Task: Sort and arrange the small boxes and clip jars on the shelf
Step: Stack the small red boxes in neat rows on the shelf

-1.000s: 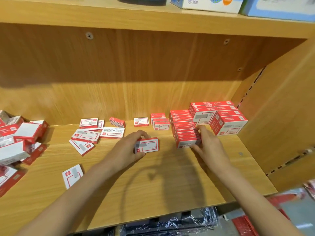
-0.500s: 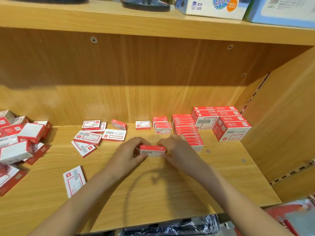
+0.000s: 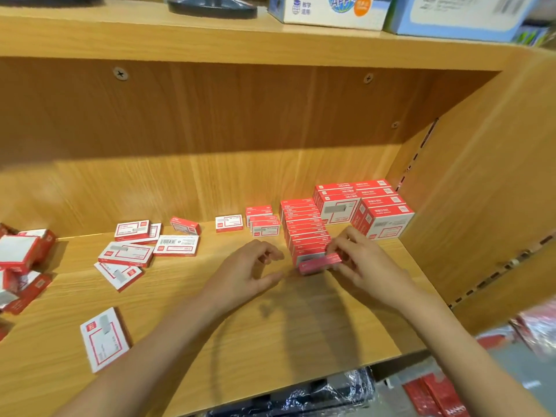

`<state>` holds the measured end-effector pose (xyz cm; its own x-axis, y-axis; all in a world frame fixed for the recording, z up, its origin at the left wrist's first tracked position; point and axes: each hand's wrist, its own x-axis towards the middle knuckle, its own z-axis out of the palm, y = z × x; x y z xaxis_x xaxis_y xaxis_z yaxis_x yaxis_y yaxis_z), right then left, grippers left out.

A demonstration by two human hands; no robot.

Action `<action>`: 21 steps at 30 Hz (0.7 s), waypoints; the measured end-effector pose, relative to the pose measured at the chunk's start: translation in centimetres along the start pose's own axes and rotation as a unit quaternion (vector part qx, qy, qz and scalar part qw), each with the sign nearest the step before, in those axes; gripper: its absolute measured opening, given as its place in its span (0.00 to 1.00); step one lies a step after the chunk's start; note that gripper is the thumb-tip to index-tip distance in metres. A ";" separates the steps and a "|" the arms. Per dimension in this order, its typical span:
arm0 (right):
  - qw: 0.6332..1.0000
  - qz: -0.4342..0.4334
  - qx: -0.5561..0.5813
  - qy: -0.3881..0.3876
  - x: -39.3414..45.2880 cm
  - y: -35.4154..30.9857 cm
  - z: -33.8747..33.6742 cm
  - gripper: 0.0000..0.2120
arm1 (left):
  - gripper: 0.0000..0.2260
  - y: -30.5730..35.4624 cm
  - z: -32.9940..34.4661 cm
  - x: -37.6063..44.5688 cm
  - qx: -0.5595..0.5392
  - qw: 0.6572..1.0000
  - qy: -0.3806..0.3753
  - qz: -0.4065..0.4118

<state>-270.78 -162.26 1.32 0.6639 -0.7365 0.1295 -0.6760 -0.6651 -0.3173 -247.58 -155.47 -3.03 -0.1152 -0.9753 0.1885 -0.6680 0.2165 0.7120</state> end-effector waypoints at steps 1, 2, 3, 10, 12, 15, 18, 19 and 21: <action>1.000 0.012 -0.009 0.019 -0.1 -0.1 0.5 0.11 | 0.19 0.3 0.3 0.3 0.010 1.000 -0.020 0.007; 0.999 0.028 -0.013 0.033 -0.2 -0.2 0.9 0.12 | 0.21 0.5 0.6 0.5 0.020 0.999 -0.038 0.012; 0.998 0.041 -0.016 0.042 -0.2 -0.5 1.2 0.13 | 0.19 0.8 0.8 0.7 0.027 0.998 -0.050 0.014; 0.994 -0.012 -0.051 0.094 0.4 -2.0 0.9 0.11 | 0.18 0.0 -0.9 -1.1 0.038 0.999 0.003 -0.026; 0.991 -0.032 0.014 0.126 1.5 -4.0 0.6 0.09 | 0.17 -0.9 -2.4 -2.8 0.034 0.997 0.039 -0.052; 0.993 -0.077 0.065 0.054 3.9 -7.1 2.7 0.10 | 0.13 -1.9 -5.1 -5.7 0.071 0.988 0.099 -0.099; 0.987 -0.127 0.079 -0.064 7.0 -9.9 6.3 0.18 | 0.18 -3.1 -7.4 -8.7 0.139 0.971 0.131 -0.141; 0.982 -0.149 0.077 -0.089 8.1 -10.9 7.3 0.20 | 0.18 -3.4 -8.0 -9.8 0.162 0.963 0.135 -0.165; 0.975 -0.185 0.048 -0.114 10.0 -12.8 9.1 0.23 | 0.16 -4.3 -8.8 -11.9 0.204 0.943 0.136 -0.226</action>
<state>-252.55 -159.98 -1.86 0.9181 -0.3940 0.0424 -0.3505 -0.8573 -0.3770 -236.87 -144.41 -2.32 0.4044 -0.9045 0.1351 -0.8372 -0.3067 0.4527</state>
